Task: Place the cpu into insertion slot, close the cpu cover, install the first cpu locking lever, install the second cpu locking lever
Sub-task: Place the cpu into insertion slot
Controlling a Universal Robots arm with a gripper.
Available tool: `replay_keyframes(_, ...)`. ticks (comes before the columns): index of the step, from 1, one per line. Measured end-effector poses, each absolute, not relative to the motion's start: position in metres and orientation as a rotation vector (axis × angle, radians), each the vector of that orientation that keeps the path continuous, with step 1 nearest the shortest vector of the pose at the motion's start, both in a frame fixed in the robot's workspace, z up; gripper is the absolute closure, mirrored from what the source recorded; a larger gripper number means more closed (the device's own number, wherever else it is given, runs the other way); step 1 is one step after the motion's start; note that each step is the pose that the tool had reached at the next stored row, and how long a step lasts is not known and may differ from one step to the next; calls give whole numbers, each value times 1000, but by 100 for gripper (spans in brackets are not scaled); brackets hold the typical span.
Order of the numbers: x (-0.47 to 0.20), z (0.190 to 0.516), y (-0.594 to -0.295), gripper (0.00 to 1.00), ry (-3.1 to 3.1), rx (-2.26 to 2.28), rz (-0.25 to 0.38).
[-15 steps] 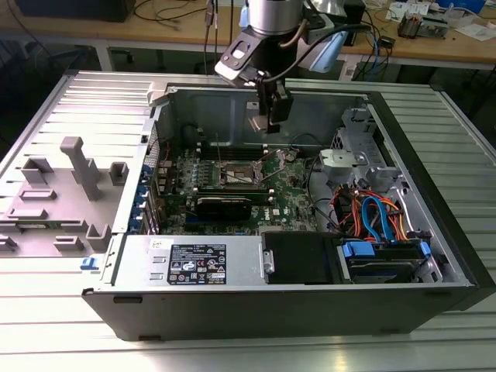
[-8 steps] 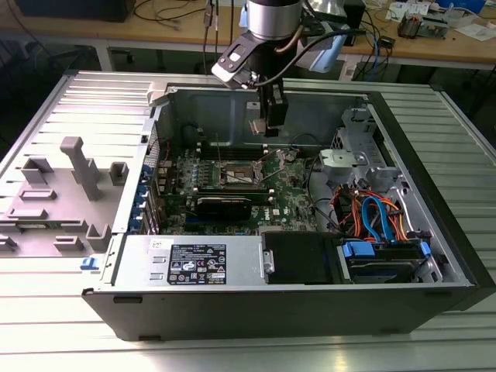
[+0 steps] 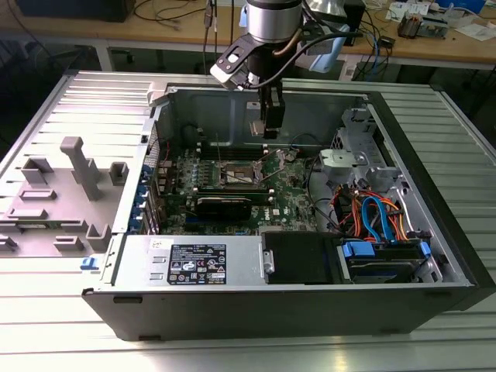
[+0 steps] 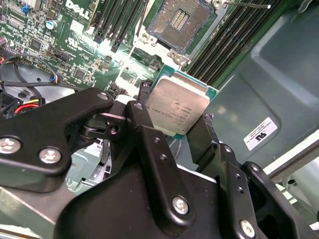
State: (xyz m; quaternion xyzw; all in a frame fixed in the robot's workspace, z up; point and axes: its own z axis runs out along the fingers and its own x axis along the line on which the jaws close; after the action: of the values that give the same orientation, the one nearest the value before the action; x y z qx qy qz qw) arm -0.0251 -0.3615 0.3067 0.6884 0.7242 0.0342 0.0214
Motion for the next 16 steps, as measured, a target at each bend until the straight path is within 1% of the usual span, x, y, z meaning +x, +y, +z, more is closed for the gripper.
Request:
replay_keyframes(7, -25, 306, -362, 46, 2235, 2143, 106)
replay_keyframes(16, -25, 299, -362, 46, 2112, 2272, 90)
